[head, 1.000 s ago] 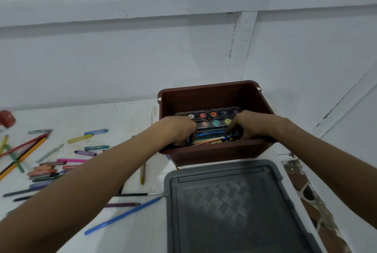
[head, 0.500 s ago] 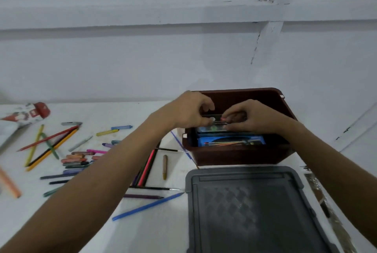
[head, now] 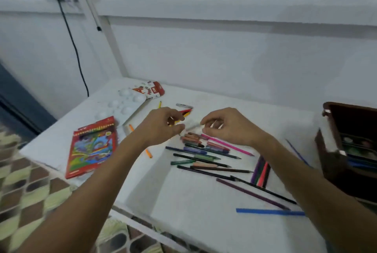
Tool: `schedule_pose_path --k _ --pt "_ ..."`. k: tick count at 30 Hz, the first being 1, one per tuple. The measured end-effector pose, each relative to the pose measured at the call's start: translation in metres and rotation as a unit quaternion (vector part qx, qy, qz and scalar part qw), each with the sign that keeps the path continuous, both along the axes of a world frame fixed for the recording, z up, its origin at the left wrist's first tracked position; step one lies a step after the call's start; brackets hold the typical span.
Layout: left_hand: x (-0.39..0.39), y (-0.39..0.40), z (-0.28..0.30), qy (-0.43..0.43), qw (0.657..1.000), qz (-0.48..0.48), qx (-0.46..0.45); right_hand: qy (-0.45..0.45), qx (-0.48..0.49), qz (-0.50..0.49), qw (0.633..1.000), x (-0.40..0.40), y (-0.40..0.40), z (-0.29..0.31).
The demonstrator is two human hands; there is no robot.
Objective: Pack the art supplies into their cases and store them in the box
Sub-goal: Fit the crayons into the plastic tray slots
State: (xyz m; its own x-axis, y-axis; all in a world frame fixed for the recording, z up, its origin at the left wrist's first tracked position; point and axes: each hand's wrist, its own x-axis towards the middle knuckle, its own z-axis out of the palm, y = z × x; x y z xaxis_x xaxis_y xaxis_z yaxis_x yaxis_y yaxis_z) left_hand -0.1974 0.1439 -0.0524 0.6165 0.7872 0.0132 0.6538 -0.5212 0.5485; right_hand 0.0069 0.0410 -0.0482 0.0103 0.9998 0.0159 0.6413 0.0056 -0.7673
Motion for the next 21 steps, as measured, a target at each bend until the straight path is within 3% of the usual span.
schedule_pose_path --k 7,11,15,21 --pt "-0.178 0.091 -0.042 0.112 0.978 0.175 -0.013 -0.006 -0.043 0.019 0.999 -0.148 0.1 -0.053" --pt "-0.231 0.105 -0.084 0.168 0.97 0.174 -0.037 -0.046 -0.063 -0.031 0.996 -0.209 0.132 -0.087" --pt "-0.253 0.115 -0.094 0.156 0.974 0.165 -0.01 -0.088 -0.095 -0.059 0.99 -0.235 0.142 -0.104" --pt "-0.278 0.142 -0.091 0.124 0.98 0.148 -0.041 -0.077 -0.14 -0.092 0.983 -0.233 0.148 -0.1"
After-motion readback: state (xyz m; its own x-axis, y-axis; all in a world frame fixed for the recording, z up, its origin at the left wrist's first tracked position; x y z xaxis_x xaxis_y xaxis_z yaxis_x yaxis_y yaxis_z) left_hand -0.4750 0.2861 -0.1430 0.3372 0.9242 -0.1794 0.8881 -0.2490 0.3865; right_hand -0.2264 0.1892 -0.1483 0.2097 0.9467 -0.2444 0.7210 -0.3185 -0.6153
